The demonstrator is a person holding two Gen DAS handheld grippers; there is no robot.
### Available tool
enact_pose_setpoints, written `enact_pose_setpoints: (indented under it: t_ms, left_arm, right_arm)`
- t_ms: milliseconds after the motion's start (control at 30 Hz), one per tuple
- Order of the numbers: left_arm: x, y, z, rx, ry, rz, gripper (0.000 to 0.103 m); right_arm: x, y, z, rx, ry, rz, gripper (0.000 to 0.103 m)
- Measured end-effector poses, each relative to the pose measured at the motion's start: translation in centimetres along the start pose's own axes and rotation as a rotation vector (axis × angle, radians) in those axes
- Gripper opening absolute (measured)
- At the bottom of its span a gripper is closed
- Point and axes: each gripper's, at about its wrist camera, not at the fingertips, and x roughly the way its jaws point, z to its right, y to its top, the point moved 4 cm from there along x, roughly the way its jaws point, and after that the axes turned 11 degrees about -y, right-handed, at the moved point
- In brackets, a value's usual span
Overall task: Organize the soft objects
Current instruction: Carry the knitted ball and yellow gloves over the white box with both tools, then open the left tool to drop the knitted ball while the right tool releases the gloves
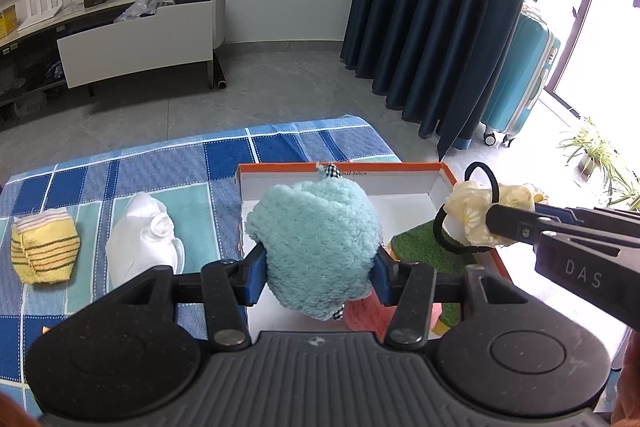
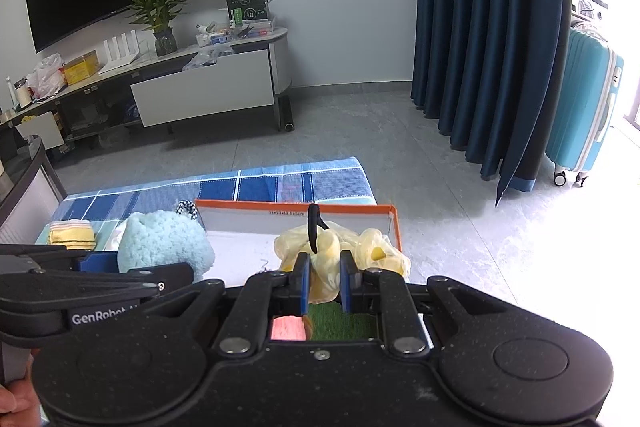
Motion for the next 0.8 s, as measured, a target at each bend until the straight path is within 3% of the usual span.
enact_pose_setpoints:
  t_ms: [667,700,800]
  left_arm:
    - [4.5,2.0,-1.3,-0.001,-0.033,-0.041,0.054]
    - [4.7,2.1,-1.3,-0.001,-0.031,-0.037,0.06]
    - [5.0,2.1,-1.3,-0.011,-0.055,-0.037,0.07]
  right_arm:
    - [5.2,2.3,-0.7,0.004,-0.021,-0.017,0.02]
    - [5.4,2.4,-0.7,0.01,-0.021,-0.011,0.021]
    - [6.0,2.4,-0.5,0.018,-0.027,-0.007,0.036]
